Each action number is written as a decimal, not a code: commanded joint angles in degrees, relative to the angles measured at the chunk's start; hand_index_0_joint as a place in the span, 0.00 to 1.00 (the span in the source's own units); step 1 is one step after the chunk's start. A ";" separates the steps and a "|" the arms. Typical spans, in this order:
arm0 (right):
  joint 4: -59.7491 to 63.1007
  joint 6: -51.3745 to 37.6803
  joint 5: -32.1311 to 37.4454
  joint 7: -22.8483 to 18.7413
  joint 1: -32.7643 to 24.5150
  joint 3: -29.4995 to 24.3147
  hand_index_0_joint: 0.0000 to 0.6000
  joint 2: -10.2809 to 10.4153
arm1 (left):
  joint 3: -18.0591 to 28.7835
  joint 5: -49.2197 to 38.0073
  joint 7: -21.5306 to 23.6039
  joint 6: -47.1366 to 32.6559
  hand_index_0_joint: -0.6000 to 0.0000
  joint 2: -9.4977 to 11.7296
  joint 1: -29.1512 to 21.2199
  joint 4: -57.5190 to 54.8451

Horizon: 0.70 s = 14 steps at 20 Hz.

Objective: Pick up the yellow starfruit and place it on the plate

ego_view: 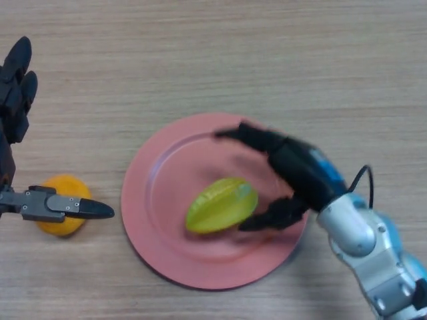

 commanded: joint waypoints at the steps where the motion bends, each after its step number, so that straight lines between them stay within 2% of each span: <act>1: -7.22 -5.08 4.90 -3.87 -2.09 -3.83 0.00 0.17 | 3.00 -0.91 2.75 -3.85 1.00 2.40 -2.36 -3.91; 2: -8.50 -4.07 5.63 -3.34 -1.76 -4.25 0.00 0.17 | 2.69 -0.55 2.85 -4.33 1.00 2.28 -2.52 -3.74; 5: -23.78 8.80 19.07 2.60 1.54 -7.99 0.00 0.17 | 1.20 0.13 3.62 -5.72 1.00 1.71 -3.00 -3.53; 8: -32.34 14.89 22.79 5.77 4.11 -12.57 0.00 0.17 | 0.89 0.09 3.24 -6.59 1.00 1.52 -2.78 -3.34; 11: -39.87 21.01 27.93 5.69 8.93 -17.59 0.00 -2.30 | 1.04 -0.91 1.25 -7.86 1.00 1.61 -2.45 -3.35; 14: -42.95 20.82 30.24 5.04 13.47 -20.65 0.00 -3.27 | 1.95 -2.91 -0.19 -9.15 1.00 1.76 -2.14 -3.24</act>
